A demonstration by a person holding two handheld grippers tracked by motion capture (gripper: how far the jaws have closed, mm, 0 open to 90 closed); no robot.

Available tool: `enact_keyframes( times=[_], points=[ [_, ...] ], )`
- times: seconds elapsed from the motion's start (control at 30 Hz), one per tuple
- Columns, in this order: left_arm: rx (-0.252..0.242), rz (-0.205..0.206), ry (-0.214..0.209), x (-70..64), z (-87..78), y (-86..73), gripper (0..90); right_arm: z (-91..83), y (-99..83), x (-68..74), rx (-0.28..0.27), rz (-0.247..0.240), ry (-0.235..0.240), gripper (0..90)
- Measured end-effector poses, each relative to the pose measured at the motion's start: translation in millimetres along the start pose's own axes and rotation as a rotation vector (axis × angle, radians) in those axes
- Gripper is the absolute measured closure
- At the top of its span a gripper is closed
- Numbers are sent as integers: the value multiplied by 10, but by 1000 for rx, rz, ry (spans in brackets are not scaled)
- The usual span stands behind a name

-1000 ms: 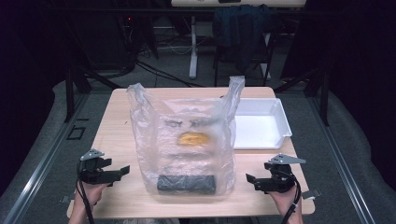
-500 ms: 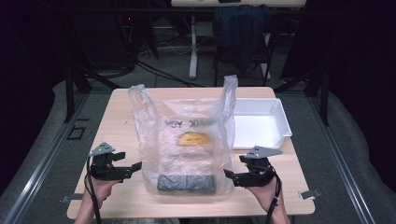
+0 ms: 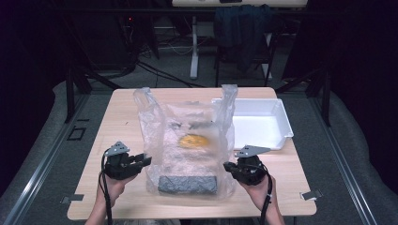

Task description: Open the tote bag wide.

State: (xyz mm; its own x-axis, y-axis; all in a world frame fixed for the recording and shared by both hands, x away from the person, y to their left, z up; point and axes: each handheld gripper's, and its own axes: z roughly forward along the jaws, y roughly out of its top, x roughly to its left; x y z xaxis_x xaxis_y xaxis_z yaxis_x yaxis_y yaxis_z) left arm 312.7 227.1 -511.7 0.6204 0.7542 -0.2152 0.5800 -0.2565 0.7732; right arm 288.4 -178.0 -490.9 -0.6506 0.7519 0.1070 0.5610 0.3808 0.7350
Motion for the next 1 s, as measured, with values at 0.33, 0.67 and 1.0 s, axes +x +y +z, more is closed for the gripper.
enact_keyframes(
  times=[0.33, 0.67, 1.0],
  points=[
    [66, 14, -35, 2, 49, -152, 888, -17, -159, 2, 37, 11, 14, 879],
    [127, 37, -49, -58, 74, -322, 899, 7, -326, 2, 73, 33, 42, 879],
    [163, 43, -70, -79, 94, -437, 900, 134, -515, -135, 143, 68, 31, 810]
  ],
)
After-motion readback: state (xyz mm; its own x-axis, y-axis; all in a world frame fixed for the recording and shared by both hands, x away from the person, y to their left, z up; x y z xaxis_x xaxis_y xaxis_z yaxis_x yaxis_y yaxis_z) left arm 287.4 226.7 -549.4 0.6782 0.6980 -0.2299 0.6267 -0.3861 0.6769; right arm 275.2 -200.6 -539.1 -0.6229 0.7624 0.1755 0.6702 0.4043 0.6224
